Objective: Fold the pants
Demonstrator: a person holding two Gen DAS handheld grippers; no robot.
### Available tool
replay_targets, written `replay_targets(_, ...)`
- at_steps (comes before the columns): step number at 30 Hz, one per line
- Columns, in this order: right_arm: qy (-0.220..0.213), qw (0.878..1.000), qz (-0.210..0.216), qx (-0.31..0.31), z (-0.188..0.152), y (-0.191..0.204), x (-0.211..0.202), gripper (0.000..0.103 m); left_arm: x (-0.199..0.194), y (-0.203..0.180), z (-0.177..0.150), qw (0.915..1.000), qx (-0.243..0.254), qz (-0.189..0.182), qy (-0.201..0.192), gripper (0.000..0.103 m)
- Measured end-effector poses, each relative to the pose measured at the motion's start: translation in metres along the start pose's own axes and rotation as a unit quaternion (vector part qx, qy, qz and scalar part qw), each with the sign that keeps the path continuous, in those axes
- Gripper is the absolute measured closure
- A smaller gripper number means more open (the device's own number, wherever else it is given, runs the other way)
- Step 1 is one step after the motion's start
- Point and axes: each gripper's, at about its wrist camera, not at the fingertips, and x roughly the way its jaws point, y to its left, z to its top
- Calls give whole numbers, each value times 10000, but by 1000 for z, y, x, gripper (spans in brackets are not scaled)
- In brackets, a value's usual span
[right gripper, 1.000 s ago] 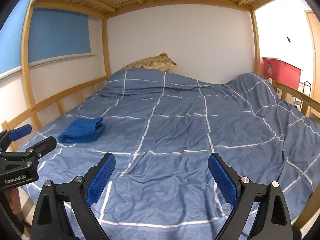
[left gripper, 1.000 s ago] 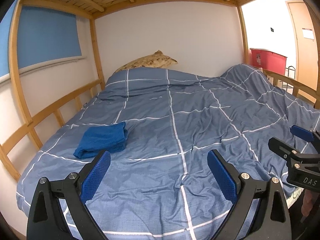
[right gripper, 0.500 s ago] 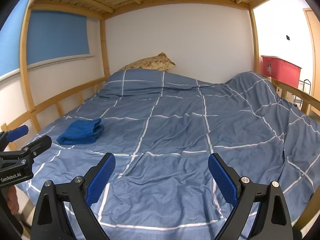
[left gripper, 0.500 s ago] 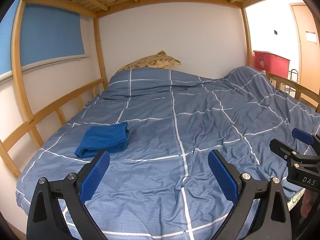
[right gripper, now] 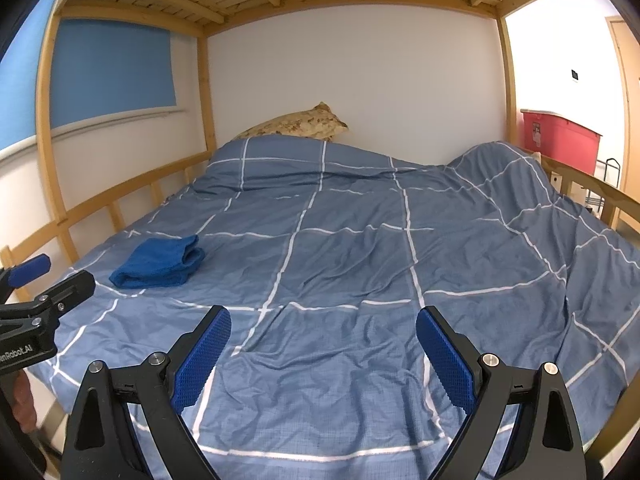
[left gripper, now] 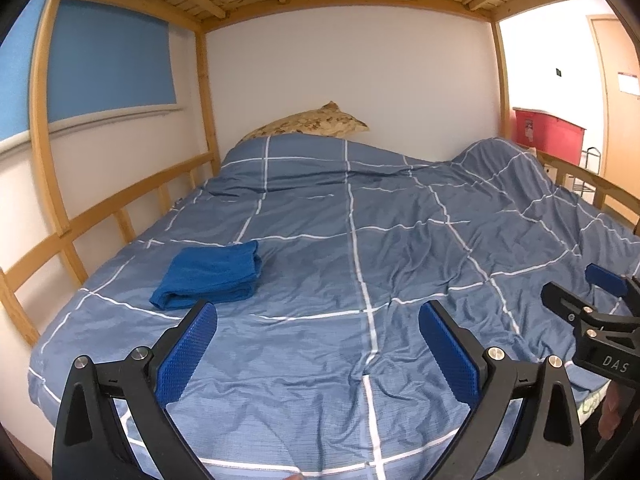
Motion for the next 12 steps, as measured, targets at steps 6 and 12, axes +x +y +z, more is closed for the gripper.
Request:
replay_targets(6,11,10000,-5,-5,0,0,1,8,0,0,-1,10000,-48,-3,2,0)
replay_targets(12,19,10000,-10,-6,0,0,2,8,1,0,-2,9999,-130,-15,12,0)
